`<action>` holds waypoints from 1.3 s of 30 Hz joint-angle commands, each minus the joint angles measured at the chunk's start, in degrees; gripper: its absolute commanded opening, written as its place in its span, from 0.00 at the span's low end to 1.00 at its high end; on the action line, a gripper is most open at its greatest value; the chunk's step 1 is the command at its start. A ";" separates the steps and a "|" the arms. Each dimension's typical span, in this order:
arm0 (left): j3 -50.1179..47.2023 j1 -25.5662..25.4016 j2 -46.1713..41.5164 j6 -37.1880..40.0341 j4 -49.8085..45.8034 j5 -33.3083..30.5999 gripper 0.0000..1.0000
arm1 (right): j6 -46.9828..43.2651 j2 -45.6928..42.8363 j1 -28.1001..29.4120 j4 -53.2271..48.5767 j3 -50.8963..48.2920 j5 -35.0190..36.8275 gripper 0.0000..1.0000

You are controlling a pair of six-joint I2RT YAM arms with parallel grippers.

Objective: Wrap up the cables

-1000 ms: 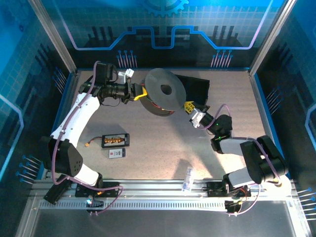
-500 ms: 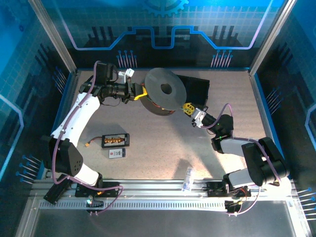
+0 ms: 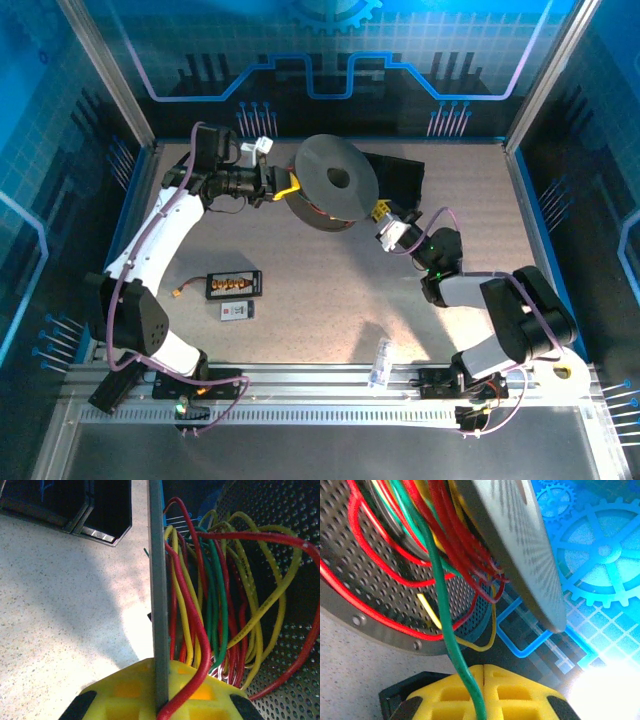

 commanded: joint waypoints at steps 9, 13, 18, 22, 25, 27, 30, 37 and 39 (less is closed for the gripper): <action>0.67 -0.17 -2.62 0.84 1.90 2.43 0.00 | 17.28 -0.59 -3.16 -17.11 4.94 -6.93 0.21; 2.70 0.46 -2.07 2.03 0.09 -4.93 0.00 | 18.34 -6.49 -0.37 -36.22 8.14 -10.31 0.54; 5.16 0.57 -1.37 3.21 0.02 -12.87 0.00 | 23.38 -10.97 2.05 -45.56 8.54 -10.58 0.70; 5.95 0.57 -2.18 5.41 -0.25 -20.07 0.00 | 32.93 -16.35 2.28 -54.61 10.06 -10.31 0.86; 5.67 0.57 -2.95 6.16 0.40 -24.61 0.00 | 41.21 -18.68 2.24 -61.22 12.52 -11.22 1.00; 4.67 0.57 -3.82 6.41 2.67 -26.53 0.00 | 48.17 -19.08 1.73 -64.89 14.27 -12.30 1.00; 2.90 0.48 -5.41 6.88 6.42 -28.54 0.00 | 61.55 -18.75 -0.19 -65.77 15.79 -16.10 1.00; -1.90 -0.21 -9.05 7.68 16.65 -29.12 0.00 | 100.32 -12.80 -7.75 -30.17 6.22 -27.39 1.00; -3.32 -0.76 -9.92 8.15 19.58 -28.80 0.00 | 109.07 -6.83 -8.22 -23.36 8.28 -33.37 0.98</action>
